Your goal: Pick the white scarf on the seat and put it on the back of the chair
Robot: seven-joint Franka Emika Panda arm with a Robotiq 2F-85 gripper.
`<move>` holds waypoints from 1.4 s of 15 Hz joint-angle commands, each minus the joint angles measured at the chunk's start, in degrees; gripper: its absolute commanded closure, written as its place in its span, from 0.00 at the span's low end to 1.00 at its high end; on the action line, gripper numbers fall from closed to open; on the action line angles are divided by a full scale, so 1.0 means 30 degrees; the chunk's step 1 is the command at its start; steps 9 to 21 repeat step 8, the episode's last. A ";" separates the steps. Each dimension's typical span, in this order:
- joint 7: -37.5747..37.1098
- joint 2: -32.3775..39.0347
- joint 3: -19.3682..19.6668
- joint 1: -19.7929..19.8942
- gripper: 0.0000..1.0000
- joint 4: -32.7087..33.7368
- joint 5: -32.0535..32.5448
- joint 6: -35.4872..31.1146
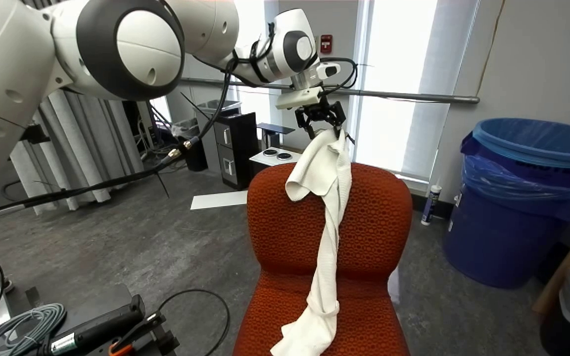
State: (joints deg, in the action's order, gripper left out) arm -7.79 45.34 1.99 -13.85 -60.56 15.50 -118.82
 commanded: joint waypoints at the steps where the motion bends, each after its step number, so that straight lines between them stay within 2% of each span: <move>1: 0.0872 -0.0078 0.0090 -0.0130 0.00 0.0177 0.0243 0.1741; 5: 0.0524 0.0000 0.0205 -0.0239 0.00 0.0360 0.0323 0.2976; 6: 0.0637 0.0069 -0.0033 -0.0063 0.00 0.0164 0.0052 0.2308; 21: 0.0634 0.0069 -0.0018 -0.0060 0.00 0.0163 0.0057 0.2421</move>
